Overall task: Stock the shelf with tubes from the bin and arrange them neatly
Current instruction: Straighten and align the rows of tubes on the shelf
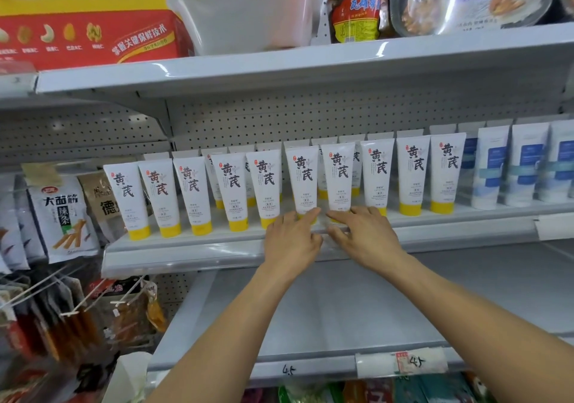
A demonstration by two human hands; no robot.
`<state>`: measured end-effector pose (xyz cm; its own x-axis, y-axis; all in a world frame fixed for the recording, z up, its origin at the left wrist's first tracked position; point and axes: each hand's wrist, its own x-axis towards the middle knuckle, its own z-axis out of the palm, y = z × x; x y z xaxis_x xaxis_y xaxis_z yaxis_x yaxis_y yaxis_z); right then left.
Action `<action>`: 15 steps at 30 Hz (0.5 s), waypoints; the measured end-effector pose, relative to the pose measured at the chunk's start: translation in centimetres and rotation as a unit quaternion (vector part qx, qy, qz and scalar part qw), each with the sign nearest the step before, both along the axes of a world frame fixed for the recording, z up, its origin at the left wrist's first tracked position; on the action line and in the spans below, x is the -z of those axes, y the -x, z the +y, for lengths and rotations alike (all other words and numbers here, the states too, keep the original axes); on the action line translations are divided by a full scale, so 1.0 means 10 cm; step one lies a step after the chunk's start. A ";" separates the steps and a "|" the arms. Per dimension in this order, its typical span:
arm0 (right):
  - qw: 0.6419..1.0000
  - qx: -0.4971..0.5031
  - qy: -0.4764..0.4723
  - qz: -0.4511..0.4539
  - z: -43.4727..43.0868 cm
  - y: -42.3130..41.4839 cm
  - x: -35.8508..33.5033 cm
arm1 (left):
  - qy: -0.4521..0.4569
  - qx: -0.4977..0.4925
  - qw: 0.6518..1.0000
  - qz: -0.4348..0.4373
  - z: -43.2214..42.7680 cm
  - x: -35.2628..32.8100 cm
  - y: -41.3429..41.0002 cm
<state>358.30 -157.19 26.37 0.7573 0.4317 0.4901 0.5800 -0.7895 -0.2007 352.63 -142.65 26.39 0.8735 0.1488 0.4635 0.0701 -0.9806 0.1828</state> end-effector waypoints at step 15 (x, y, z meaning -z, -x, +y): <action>0.994 0.060 -0.096 -0.005 -1.14 -0.32 0.02 | 0.025 0.074 0.995 -0.064 -1.08 0.05 -0.31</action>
<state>361.49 -168.63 26.19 0.7922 0.2357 0.5629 0.4865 -0.8007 -0.3496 355.74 -153.41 25.88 0.8216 0.0498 0.5678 -0.1005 -0.9679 0.2303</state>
